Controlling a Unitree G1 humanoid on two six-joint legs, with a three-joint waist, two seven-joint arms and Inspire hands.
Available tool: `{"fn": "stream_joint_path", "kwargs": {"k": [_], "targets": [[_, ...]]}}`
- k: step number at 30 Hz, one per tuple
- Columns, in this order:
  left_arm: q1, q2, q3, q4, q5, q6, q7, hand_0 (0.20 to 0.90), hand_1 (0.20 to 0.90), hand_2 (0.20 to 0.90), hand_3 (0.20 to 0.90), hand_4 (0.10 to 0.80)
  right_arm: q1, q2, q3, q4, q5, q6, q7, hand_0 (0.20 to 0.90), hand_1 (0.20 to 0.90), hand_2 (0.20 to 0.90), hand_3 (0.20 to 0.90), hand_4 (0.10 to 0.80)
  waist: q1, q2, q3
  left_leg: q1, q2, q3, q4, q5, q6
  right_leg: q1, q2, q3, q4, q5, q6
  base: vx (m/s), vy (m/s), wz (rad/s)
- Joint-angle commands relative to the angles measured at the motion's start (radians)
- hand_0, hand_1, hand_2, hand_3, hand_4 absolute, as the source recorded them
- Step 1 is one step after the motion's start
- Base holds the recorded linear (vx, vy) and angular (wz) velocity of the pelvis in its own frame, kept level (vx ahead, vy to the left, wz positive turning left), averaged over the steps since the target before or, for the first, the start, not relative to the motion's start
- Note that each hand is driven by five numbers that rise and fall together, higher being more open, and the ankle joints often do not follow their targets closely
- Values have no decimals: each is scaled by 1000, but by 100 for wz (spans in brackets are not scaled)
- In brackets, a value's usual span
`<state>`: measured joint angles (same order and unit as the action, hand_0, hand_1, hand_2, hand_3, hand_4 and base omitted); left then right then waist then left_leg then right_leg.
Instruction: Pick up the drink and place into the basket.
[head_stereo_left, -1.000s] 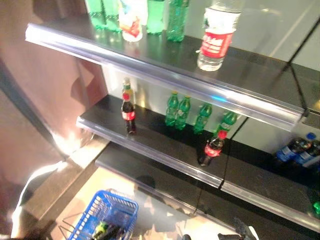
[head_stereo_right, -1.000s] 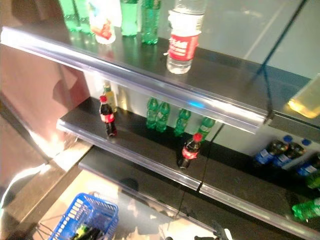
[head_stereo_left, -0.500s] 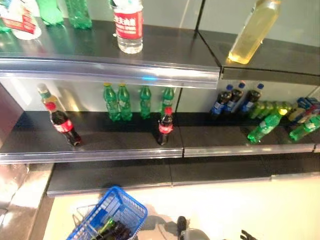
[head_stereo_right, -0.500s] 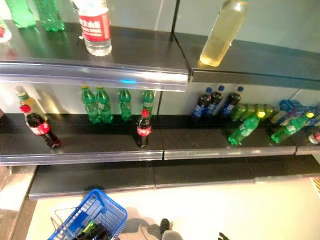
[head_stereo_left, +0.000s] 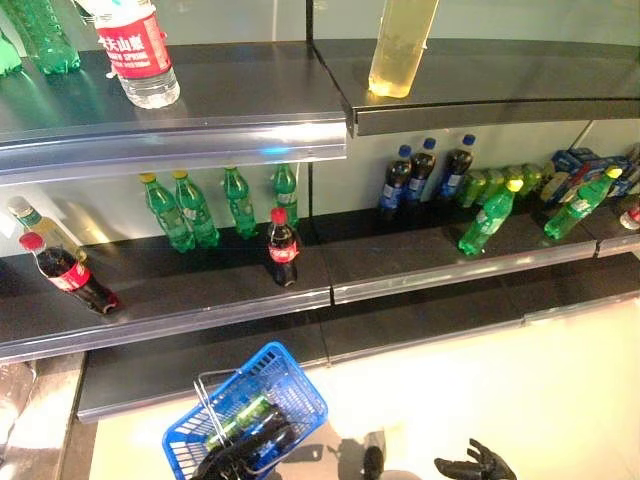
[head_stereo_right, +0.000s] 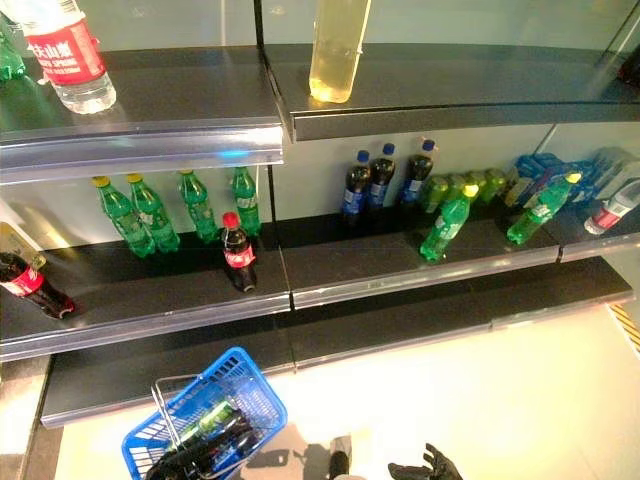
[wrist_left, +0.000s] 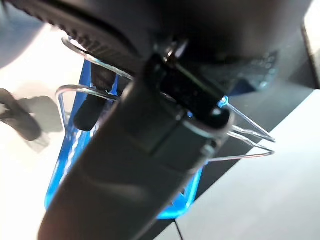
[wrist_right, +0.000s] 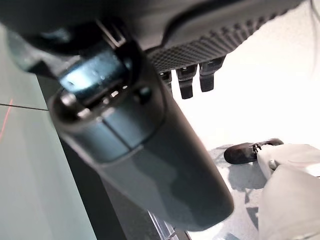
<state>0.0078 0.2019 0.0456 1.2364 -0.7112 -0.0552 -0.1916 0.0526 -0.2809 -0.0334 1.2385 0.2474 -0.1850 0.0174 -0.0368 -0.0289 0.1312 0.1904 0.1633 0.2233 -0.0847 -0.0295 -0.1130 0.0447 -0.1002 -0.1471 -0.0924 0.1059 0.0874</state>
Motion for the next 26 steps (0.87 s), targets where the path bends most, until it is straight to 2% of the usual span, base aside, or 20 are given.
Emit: {"fn": "stream_joint_path", "kwargs": {"k": [1,7,26], "targets": [[-51,68,31,-80,-15,-119,-103,300,300,300,200,100,-29,-47,10,31,39,-25,1,900,900,900,900,800,-2,3,-56,-74,-38,2,8,28,28,73,-46,-63,32,-82,42,15,19,6],[-38,78,29,-44,-2,-128,-132,300,300,300,200,100,-27,-42,14,45,31,-33,10,900,900,900,900,800,0,10,-66,-71,-47,-1,-3,21,30,76,-54,-83,29,-81,50,13,10,4],[-25,92,28,-24,16,-125,-160,300,300,300,200,100,-23,-28,34,57,25,-30,27,900,900,900,900,800,3,11,-71,-59,-55,4,-3,10,44,85,-61,-91,42,-91,56,6,1,2]]}}
